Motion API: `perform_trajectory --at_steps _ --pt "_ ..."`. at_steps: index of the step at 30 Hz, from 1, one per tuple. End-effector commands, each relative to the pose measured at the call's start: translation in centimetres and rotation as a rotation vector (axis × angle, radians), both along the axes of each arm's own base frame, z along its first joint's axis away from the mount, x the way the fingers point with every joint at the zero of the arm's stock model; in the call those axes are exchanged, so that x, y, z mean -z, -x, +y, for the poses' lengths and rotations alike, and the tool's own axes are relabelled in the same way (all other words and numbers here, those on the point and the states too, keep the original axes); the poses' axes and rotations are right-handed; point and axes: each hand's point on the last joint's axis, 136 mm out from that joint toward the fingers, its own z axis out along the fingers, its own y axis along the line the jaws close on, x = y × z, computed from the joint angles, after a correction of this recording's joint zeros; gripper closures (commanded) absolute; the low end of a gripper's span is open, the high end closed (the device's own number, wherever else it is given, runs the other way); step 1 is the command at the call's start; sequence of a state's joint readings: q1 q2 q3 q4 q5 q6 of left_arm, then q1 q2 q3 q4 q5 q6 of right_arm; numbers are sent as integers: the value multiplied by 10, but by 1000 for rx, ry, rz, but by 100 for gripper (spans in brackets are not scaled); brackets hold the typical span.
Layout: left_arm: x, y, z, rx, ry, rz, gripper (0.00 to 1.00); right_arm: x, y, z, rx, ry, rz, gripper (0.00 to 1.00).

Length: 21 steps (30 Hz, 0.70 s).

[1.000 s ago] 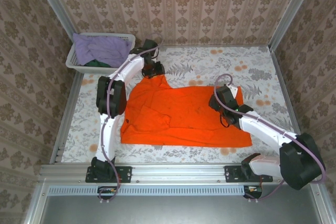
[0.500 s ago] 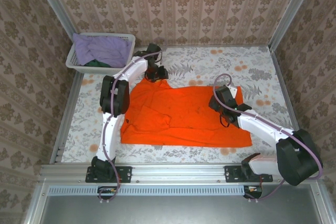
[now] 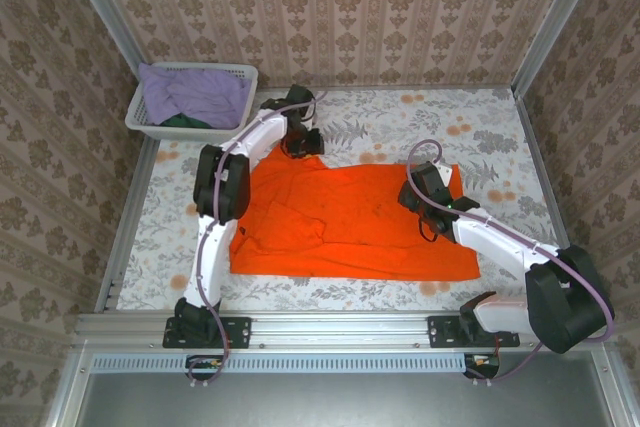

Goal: Fold and stack the t-shirts

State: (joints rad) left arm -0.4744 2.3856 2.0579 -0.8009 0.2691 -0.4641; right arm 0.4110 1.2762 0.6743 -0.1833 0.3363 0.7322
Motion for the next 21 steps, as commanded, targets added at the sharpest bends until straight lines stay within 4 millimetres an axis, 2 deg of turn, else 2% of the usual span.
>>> perform_trajectory --at_steps 1,13,21 --pt "-3 4 -5 69 -45 -30 81 -5 -4 -1 6 0 1 46" --pt "2 -8 -12 254 -264 -130 80 -1 -5 0 4 1 17 46" --pt "-3 -16 -38 376 -302 -231 72 3 -7 1 1 7 32 46"
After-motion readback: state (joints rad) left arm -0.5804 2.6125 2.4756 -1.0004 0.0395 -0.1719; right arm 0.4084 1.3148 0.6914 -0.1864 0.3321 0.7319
